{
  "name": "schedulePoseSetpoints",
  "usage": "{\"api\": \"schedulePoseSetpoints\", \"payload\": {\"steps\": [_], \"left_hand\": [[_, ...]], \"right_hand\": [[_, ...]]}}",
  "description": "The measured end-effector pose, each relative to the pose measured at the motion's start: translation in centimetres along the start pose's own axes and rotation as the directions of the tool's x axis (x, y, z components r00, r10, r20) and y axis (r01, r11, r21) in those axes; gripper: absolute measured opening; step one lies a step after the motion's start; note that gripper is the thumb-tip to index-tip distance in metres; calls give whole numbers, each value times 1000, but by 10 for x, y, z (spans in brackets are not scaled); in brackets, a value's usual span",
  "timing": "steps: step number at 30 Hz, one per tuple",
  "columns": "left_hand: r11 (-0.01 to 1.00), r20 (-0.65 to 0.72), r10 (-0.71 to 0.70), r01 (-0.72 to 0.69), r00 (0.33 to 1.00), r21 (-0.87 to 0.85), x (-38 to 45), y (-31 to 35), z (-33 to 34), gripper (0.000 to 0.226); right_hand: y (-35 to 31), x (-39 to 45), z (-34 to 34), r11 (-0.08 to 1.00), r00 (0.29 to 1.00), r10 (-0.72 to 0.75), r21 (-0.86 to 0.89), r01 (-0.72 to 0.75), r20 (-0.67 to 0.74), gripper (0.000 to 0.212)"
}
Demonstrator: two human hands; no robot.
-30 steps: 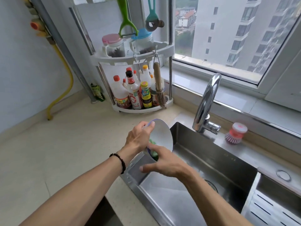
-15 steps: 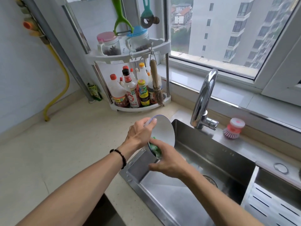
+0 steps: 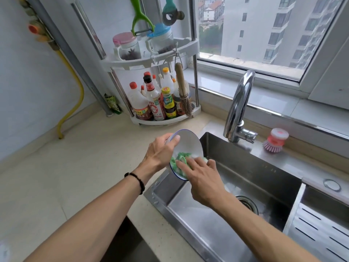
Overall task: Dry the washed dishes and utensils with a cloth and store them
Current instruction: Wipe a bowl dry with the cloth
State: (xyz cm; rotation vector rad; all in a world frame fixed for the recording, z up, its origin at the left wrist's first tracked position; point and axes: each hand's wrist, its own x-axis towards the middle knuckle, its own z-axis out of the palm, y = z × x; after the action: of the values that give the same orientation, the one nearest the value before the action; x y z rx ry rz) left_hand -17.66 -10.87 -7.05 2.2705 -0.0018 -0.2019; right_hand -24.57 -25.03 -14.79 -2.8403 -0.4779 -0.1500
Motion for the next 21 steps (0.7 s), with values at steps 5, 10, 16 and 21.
{"api": "schedulePoseSetpoints", "payload": {"steps": [5,10,16,21], "left_hand": [[999,-100,-42,44,994,16,-3,-5,3,36],[992,36,-114,116,993,-58,3,-5,-12,53],[997,-104,-62,66,993,35,-5,0,-1,48],[989,229,-147,150,962,0,5,11,-29,27]], "right_hand": [[-27,4,-15,917,984,56,381,-117,167,76],[11,6,-3,998,996,-69,-1,69,57,88],[-15,6,-18,828,968,-19,547,-125,249,82],[22,-1,-6,972,974,-219,-100,213,-54,70]]}}
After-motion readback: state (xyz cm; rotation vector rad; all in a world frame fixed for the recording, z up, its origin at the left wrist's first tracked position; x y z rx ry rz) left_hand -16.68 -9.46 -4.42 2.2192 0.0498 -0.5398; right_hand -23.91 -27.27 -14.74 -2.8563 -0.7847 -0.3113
